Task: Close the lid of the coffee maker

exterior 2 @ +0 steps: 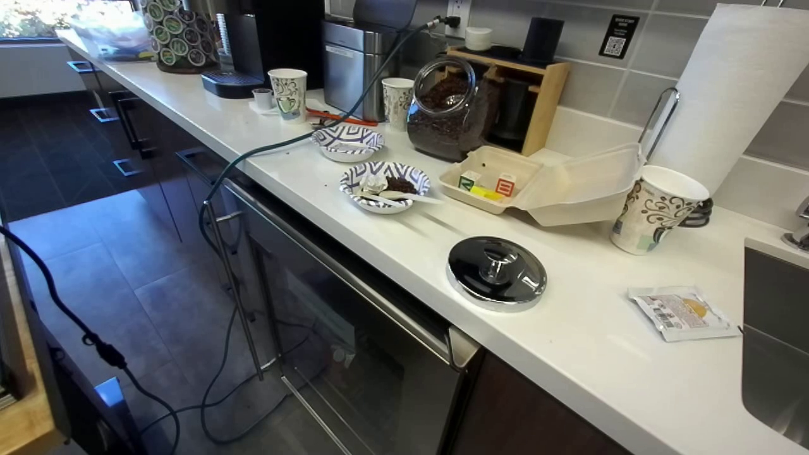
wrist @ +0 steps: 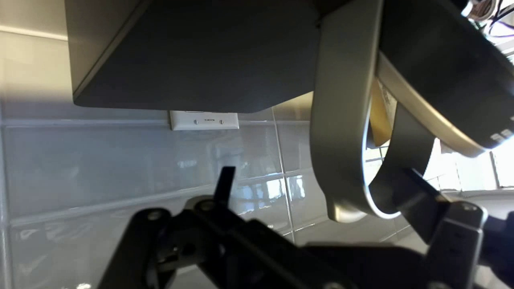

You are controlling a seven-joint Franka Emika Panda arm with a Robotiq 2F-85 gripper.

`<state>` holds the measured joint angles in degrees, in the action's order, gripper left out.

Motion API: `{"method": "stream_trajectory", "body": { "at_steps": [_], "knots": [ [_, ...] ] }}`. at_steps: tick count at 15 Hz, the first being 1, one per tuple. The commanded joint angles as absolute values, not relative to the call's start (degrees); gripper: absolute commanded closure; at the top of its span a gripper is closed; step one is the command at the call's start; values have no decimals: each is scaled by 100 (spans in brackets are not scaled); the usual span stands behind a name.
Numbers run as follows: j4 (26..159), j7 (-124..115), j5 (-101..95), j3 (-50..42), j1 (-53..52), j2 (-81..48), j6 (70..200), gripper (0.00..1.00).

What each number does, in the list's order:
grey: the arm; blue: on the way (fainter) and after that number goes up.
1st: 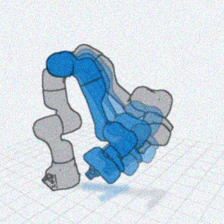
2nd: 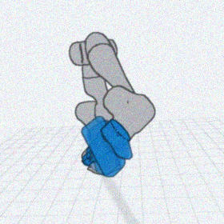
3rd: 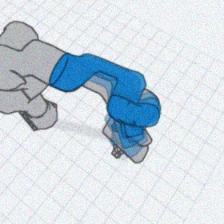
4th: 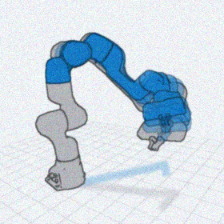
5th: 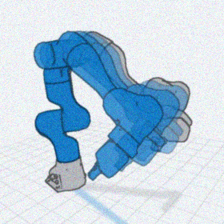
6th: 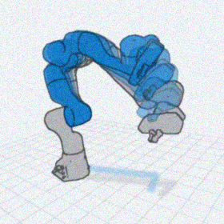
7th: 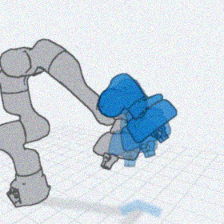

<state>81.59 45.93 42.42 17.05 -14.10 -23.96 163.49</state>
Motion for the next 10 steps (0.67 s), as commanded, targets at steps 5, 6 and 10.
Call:
{"method": "stream_trajectory", "body": {
  "at_steps": [5, 6, 10],
  "knots": [
    [7525, 3126, 4312, 1623, -1400, -2482, 15266, 0],
    [7451, 2978, 4352, 1647, -1368, -2504, 15045, 0],
    [7483, 3060, 4292, 1654, -1369, -2456, 15089, 0]
  ]
}}
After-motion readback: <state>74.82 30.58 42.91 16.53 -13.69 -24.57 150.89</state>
